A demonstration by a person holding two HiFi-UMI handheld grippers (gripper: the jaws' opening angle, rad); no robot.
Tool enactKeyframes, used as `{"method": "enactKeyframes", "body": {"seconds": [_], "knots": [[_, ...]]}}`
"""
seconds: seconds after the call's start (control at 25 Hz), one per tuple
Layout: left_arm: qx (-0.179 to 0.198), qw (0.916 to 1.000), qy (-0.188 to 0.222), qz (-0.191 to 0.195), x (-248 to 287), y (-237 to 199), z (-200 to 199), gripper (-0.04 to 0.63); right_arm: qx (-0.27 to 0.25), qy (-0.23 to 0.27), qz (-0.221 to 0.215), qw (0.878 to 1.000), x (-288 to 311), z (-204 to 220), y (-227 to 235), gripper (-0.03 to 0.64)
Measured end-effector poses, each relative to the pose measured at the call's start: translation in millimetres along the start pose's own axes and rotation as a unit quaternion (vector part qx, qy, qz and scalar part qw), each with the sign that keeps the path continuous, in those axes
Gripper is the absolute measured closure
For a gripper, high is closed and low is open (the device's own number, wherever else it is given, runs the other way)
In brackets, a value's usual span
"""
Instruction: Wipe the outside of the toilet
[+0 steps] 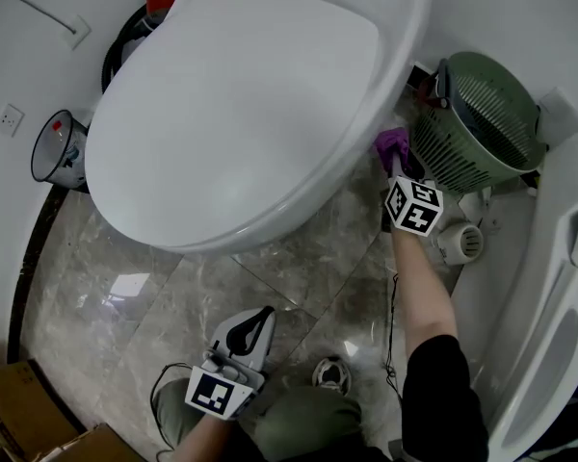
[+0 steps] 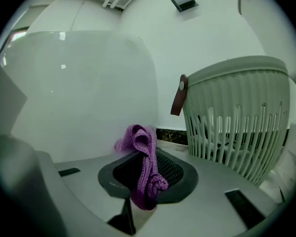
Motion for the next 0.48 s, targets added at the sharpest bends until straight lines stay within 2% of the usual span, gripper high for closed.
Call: {"method": "enactKeyframes", "body": {"seconds": [0.08,0.2,0.48], "knots": [[-0.001,0.9998,0.019,-0.004,-1,-4,-4,0.592,0.017,0.006,-0.012,1.0,-14,4,-4,0.548],[-0.002,1.0,0.002,-0.002,-4,-8,-1,0.592,0.05,0.01,-0.037,0.998,-39,15,-16,0.548],[-0.002,0.9998,0.01,-0.015,-20,-33,-8,0.592,0.095,0.004,-0.102,0.99,-110,43,-72,0.548]]}}
Point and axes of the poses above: the fingertips, and each gripper's own axes: x forward along the fingers, y to its right, z out of its underside, the point moved 1 cm from there along -x, backward along the fingers, and after that the axes turned 3 degrees about -y, right-handed, at the moved point
